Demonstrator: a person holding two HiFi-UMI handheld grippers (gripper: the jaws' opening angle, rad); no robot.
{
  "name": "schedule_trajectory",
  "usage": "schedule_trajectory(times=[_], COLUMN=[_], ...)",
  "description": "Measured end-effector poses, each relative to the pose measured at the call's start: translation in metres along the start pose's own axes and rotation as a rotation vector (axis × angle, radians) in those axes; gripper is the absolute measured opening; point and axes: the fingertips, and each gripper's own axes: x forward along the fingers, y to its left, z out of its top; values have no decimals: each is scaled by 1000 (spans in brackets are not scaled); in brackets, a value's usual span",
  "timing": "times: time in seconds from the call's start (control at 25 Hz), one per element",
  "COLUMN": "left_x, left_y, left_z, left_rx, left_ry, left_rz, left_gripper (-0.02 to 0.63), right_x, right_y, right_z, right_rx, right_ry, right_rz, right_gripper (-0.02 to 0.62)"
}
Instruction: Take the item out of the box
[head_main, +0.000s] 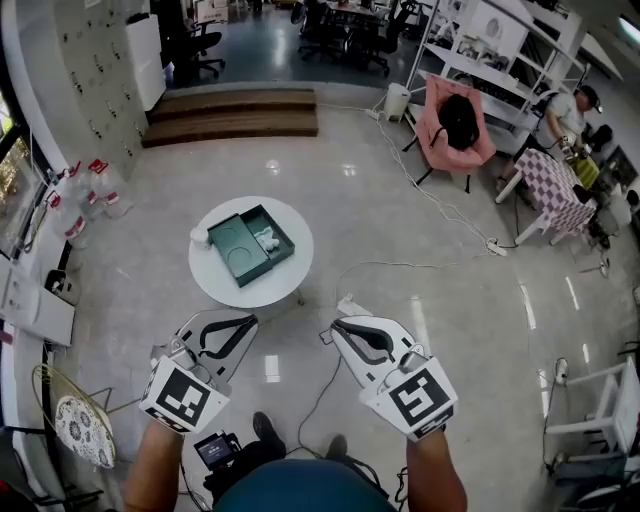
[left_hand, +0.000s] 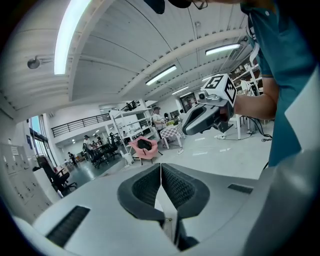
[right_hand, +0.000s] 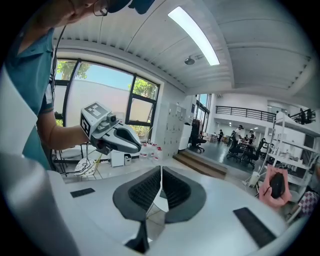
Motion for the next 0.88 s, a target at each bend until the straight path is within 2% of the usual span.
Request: schedule_trajectory(times=[0.2, 0.4, 0.52, 0.88], left_x=[-11, -33, -50, -75], left_y=[52, 98, 125, 158], left_z=[-28, -42, -55, -97], left_rx=[-23, 5, -13, -74], left_ry=[-13, -40, -44, -28], left_rz=[-40, -42, -36, 26], left_gripper=[21, 21, 21, 21], right_x=[53, 95, 120, 180], right_y=[-2, 5, 11, 19], right_z=[26, 51, 73, 90], right_rx=[6, 5, -5, -33], right_ry=[14, 23, 32, 28], right_rz=[-38, -55, -54, 11], right_gripper=[40, 40, 40, 40])
